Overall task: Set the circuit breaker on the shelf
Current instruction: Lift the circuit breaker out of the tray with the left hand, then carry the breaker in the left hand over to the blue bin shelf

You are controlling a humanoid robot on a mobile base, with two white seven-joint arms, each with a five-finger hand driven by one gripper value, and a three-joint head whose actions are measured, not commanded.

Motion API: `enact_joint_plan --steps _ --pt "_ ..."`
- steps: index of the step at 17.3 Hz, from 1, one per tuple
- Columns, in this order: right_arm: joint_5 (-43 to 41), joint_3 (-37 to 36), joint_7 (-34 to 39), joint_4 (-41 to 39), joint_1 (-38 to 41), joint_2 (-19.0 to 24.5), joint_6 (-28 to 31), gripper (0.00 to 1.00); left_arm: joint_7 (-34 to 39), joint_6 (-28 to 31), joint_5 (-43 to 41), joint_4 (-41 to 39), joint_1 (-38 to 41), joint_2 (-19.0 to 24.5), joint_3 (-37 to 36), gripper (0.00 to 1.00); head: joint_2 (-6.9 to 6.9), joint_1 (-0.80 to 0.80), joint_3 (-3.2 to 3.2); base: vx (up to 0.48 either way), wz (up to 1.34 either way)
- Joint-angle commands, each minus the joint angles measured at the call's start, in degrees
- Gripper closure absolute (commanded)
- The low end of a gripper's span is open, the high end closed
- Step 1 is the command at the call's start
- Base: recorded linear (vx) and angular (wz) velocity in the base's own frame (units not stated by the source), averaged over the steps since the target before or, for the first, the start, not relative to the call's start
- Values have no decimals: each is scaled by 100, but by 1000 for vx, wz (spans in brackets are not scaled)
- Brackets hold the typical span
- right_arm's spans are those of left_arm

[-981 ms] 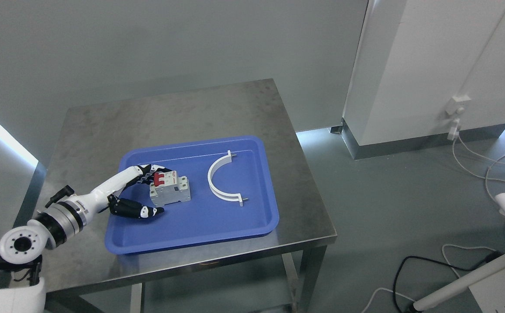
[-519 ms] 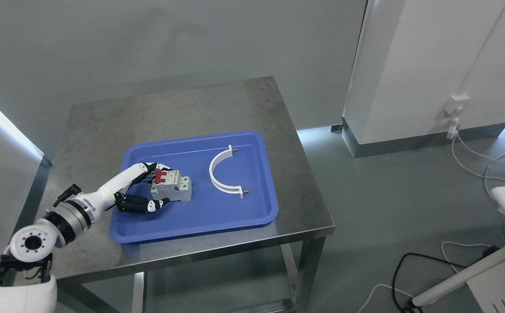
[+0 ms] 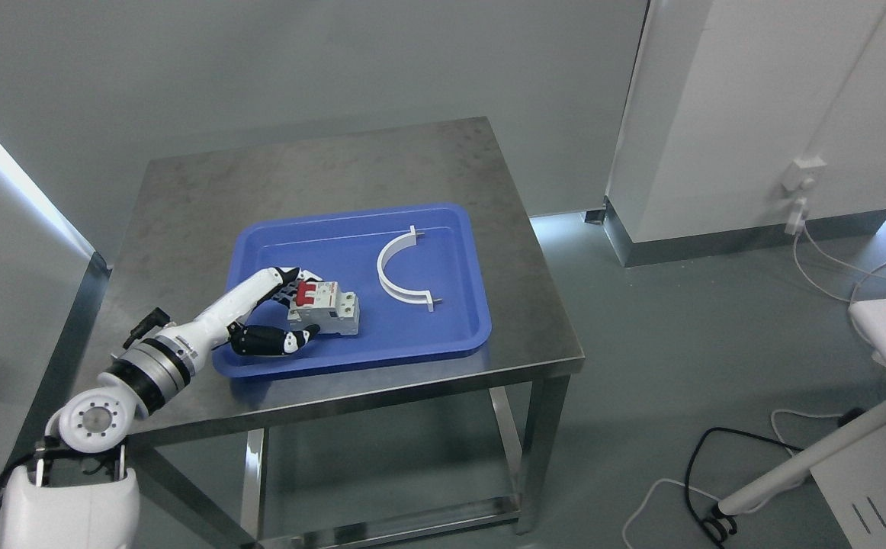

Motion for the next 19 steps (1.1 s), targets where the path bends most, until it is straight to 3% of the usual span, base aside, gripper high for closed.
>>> enact_joint_plan --steps 1,4,8,12,16,19 --pt "0 114 -3 0 1 -100 377 0 744 -431 -10 249 -536 -836 755 98 0 0 0 -121 -152" --pt "0 114 -3 0 1 -100 377 0 1783 -817 795 241 -774 -836 1368 96 0 0 0 -179 -164" --pt "0 114 -3 0 1 -100 377 0 1829 -1836 1449 179 -600 -836 2248 95 0 0 0 -292 -168" --pt "0 114 -3 0 1 -100 377 0 1829 -2320 1783 -93 -353 -836 2741 93 0 0 0 -316 -26" --pt "0 114 -3 0 1 -100 377 0 1829 -3067 1968 -102 190 -836 2707 93 0 0 0 -381 0" --pt "0 114 -3 0 1 -100 377 0 1829 -3069 2109 -102 359 -836 2680 93 0 0 0 -341 32"
